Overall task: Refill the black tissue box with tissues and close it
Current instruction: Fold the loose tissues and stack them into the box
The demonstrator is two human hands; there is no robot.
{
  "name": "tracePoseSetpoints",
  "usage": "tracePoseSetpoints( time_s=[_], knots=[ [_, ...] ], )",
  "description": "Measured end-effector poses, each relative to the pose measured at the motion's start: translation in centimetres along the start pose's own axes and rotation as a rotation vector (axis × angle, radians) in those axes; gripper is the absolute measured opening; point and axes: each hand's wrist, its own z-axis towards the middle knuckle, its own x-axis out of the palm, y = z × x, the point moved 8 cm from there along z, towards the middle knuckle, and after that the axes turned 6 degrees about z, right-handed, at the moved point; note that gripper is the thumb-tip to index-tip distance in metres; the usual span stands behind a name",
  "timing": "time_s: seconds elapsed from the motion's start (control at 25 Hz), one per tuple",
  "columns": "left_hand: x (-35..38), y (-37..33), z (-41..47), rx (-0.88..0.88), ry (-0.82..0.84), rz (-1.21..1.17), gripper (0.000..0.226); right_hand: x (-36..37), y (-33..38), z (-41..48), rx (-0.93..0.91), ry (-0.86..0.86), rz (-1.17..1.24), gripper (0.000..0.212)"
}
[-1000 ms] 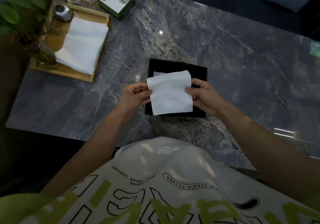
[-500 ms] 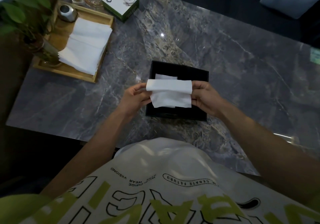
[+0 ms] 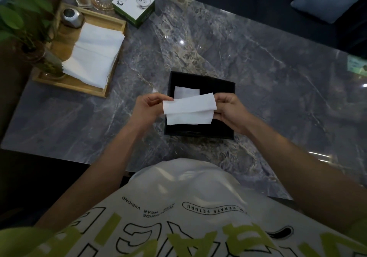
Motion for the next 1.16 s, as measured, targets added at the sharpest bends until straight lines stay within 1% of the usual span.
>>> tracePoseSetpoints(
  time_s=[0.04,0.16,0.36,0.48,0.6,0.8,0.92,1.0,1.08,1.16],
  knots=[
    [0.1,-0.6,-0.1,0.037,0.005,0.007,0.023,-0.2,0.1,0.0,-0.010,-0.016,-0.023,0.042],
    [0.4,-2.1,-0.3,0.121,-0.013,0.059,0.035,-0.5,0.6,-0.2,-0.063,-0.067,-0.128,0.037],
    [0.4,-3.5,-0.6,0.164,-0.070,0.104,0.040,-0.2,1.8,-0.3,-0.154,-0.078,-0.270,0.036],
    [0.2,-3.3,-0.6,0.159,-0.081,0.132,0.042,-0.1,1.8,-0.5,-0.168,-0.074,-0.364,0.038],
    [0.1,-3.2,-0.5,0.162,-0.086,0.157,0.041,-0.1,1.8,-0.4,-0.162,-0.081,-0.371,0.042],
    [0.1,-3.1,-0.3,0.170,-0.071,0.151,0.040,-0.6,1.9,-0.3,-0.158,-0.080,-0.367,0.056],
    [0.1,-2.6,-0.1,0.151,-0.062,0.135,0.038,-0.8,1.7,-0.2,-0.152,-0.072,-0.328,0.051],
    [0.3,-2.4,-0.2,0.135,-0.043,0.126,0.033,-0.9,1.6,-0.3,-0.155,-0.090,-0.379,0.046],
    [0.8,-2.3,-0.3,0.101,0.001,0.068,0.025,-0.9,1.9,-0.6,-0.171,-0.110,-0.442,0.041],
    [1.3,-2.2,-0.5,0.066,0.050,0.065,0.019,-0.7,2.3,-0.9,-0.204,-0.112,-0.476,0.035]
  ],
)
